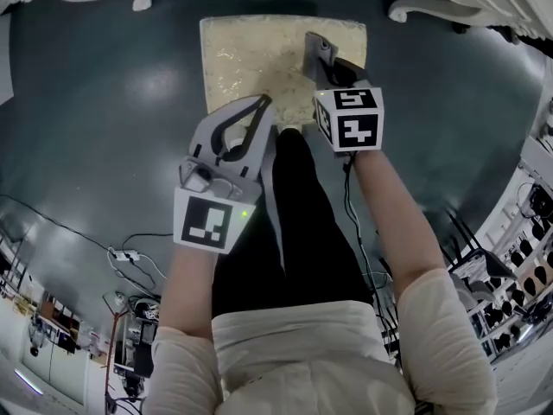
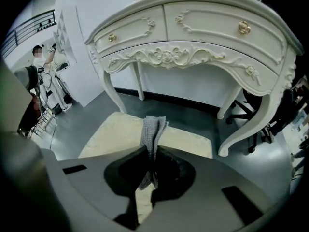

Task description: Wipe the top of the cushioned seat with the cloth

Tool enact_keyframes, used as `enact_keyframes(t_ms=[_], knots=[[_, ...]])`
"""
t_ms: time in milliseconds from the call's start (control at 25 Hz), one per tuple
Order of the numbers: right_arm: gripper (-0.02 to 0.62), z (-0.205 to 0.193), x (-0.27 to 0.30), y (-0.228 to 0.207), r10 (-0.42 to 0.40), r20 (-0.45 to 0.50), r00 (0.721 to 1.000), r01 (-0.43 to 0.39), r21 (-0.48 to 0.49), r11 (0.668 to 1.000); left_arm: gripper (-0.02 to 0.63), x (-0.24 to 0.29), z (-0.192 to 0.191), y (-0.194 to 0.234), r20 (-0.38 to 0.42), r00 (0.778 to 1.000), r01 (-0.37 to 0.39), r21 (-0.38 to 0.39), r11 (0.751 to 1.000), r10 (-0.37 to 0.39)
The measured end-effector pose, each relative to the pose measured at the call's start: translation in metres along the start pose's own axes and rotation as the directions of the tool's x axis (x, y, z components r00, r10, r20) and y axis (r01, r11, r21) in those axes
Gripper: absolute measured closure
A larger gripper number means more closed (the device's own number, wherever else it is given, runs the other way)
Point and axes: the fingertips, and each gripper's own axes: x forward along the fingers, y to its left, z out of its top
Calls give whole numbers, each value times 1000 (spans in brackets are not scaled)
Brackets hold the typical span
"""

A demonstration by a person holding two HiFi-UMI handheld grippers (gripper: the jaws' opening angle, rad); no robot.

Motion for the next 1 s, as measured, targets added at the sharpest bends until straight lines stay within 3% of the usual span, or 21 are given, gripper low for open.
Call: enact_keyframes(t_ms=[320,520,680,1000], knots=[[568,14,25,122,110,-14,994,-111,-46,993,604,-76,-24,53,-14,996,-86,-63,994,86],[568,14,44,173,167,-52,985,-170,-69,983,604,-100,-39,77,-17,996,-88,-80,993,87],[568,14,60,191,176,-69,982,-181,-69,981,604,-106,-50,89,-20,997,-82,-90,992,81],[568,3,71,181,179,-92,980,-180,-4,984,604,-99,-54,88,-7,998,-60,-110,992,60]])
